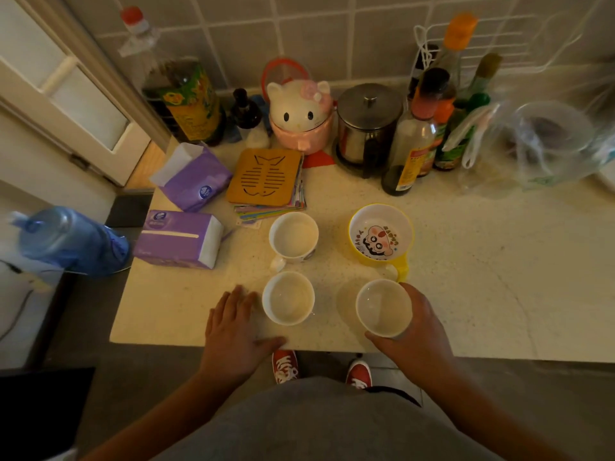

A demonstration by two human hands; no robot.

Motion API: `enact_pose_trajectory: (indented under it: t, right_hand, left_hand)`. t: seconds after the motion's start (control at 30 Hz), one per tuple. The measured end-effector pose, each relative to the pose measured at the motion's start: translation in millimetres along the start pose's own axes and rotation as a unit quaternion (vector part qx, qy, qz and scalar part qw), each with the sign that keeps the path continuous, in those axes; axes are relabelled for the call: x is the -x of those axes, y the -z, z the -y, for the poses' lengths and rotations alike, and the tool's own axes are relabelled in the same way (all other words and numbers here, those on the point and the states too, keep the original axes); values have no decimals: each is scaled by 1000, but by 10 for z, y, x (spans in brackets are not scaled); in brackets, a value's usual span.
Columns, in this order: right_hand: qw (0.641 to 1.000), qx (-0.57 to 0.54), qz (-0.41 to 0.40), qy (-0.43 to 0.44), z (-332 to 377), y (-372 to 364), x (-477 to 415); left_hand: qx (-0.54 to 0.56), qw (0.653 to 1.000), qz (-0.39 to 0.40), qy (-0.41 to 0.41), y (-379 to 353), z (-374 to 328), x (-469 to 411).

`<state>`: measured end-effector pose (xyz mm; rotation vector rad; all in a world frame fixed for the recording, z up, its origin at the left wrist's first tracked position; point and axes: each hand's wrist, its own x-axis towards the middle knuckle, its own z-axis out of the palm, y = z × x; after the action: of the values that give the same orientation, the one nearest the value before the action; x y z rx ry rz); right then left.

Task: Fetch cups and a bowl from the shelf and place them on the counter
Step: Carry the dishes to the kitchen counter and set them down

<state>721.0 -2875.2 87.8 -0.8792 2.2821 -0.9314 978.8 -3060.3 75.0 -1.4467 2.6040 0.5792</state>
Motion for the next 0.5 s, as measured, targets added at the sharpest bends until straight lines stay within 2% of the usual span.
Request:
enact_pose_trajectory:
  t: [0.5]
  right_hand:
    - [1000,-14,11,8,-6,22,-39]
  left_hand:
    - [-37,999,-10,17,-112,35,-25]
